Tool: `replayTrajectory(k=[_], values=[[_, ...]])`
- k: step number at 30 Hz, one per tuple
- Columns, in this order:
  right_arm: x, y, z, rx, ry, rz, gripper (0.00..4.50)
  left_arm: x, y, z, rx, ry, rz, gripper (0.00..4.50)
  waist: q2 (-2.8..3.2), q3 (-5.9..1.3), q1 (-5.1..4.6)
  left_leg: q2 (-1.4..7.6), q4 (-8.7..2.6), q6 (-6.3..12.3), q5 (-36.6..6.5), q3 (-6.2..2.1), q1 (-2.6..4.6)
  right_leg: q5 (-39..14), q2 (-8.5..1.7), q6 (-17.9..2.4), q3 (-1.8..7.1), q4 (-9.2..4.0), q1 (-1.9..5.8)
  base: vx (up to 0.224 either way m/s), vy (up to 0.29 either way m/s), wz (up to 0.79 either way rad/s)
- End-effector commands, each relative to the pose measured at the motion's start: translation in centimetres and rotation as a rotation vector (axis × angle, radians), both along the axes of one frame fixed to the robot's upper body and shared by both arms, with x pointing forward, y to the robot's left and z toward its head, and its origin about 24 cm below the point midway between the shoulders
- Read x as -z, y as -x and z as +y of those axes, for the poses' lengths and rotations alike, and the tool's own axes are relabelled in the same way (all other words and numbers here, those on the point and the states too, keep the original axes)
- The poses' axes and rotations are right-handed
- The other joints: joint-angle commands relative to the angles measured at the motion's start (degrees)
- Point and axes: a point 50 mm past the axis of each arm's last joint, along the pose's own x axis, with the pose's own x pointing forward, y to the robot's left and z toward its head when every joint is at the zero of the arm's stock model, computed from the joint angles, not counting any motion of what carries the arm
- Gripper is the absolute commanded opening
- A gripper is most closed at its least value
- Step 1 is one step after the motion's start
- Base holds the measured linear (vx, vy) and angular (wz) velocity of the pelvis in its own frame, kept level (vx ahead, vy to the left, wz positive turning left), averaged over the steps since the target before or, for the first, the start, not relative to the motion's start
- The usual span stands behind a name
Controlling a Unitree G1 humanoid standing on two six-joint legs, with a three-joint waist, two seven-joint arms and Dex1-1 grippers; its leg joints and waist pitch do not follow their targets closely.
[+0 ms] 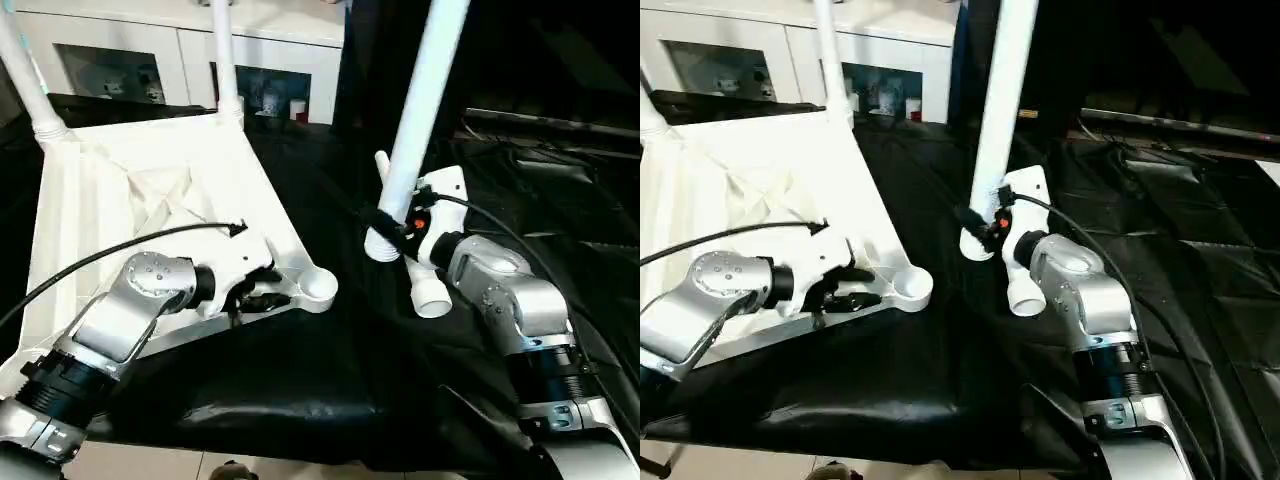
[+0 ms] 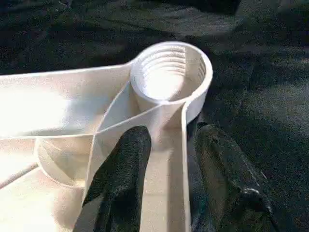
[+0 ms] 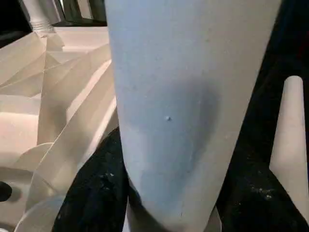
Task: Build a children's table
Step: Pick table leg, then insert table leg to table base
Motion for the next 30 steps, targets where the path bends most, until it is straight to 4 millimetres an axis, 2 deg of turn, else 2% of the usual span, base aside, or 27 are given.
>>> replayTrajectory(k=[1, 3, 5, 7, 9, 11, 19, 23, 30], values=[[-0.3, 0.1, -0.2, 0.0, 0.001, -0.023, 1.91, 0.5, 0.3, 0.1, 0.007, -0.023, 0.026, 1.49, 1.03, -3.82, 0.04, 1.47, -4.34, -4.29, -16.9, -0.38, 1.07, -14.8, -3.23, -8.6, 2.17, -4.22, 2.3, 0.0, 0.0, 0.0], [-0.3, 0.1, -0.2, -0.001, 0.002, -0.023, 1.91, 0.5, 0.4, 0.1, 0.009, -0.025, 0.031, 1.45, 1.04, -3.82, 0.01, 1.47, -4.33, -4.22, -16.7, -0.37, 1.08, -14.6, -3.21, -8.7, 2.16, -4.19, 2.3, 0.0, 0.0, 0.0], [-0.2, 0.1, -0.2, -0.005, 0.005, -0.021, 1.91, 0.8, 0.5, 0.1, 0.016, -0.043, 0.038, 1.11, 0.96, -3.83, 0.0, 1.5, -4.33, -4.11, -16.5, -0.34, 1.12, -14.2, -3.19, -8.8, 2.18, -4.17, 2.28, 0.0, 0.0, 0.0], [-0.2, 0.1, -0.2, -0.006, 0.006, -0.02, 1.91, 0.9, 0.6, 0.2, 0.018, -0.053, 0.04, 1.08, 1.04, -3.82, 0.01, 1.5, -4.32, -4.07, -16.5, -0.33, 1.13, -14.1, -3.21, -8.8, 2.19, -4.2, 2.26, 0.0, 0.0, 0.0], [-0.2, 0.1, -0.2, -0.007, 0.007, -0.019, 1.91, 1.0, 0.7, 0.2, 0.019, -0.06, 0.043, 0.77, 1.05, -3.79, -0.01, 1.51, -4.36, -4.11, -17.0, -0.35, 1.15, -14.7, -3.22, -8.8, 2.18, -4.23, 2.24, 0.0, 0.0, 0.0], [-0.2, 0.1, -0.1, -0.008, 0.007, -0.018, 1.91, 1.1, 0.7, 0.4, 0.021, -0.072, 0.045, 0.65, 1.06, -3.76, 0.02, 1.52, -4.38, -4.1, -17.2, -0.36, 1.19, -15.0, -3.24, -8.8, 2.19, -4.29, 2.21, 0.0, 0.0, 0.0], [-0.2, 0.2, 0.0, -0.018, 0.008, -0.016, 1.91, 1.4, 0.9, 0.9, 0.02, -0.1, 0.055, 0.07, 0.8, -3.79, -0.01, 1.5, -4.34, -3.83, -16.6, -0.35, 1.08, -15.4, -3.31, -8.6, 2.21, -4.27, 2.28, 0.0, 0.0, 0.0], [-0.3, 0.3, 0.2, -0.05, -0.004, -0.008, 1.91, 1.1, 0.9, 0.6, 0.028, -0.053, 0.048, 0.0, 0.74, -3.84, 0.03, 1.5, -4.26, -3.49, -15.8, -0.28, 1.05, -14.2, -3.29, -9.0, 2.21, -4.14, 2.3, 0.0, 0.0, 0.0], [0.1, 1.4, 1.5, -0.22, -0.058, 0.042, 1.91, 0.9, 1.3, 0.0, 0.078, 0.025, 0.049, 0.0, 0.72, -3.88, 0.18, 1.62, -4.26, -2.75, -14.9, -0.3, 0.93, -12.4, -3.29, -9.3, 2.17, -3.99, 2.45, 0.0, 0.0, 0.0]])
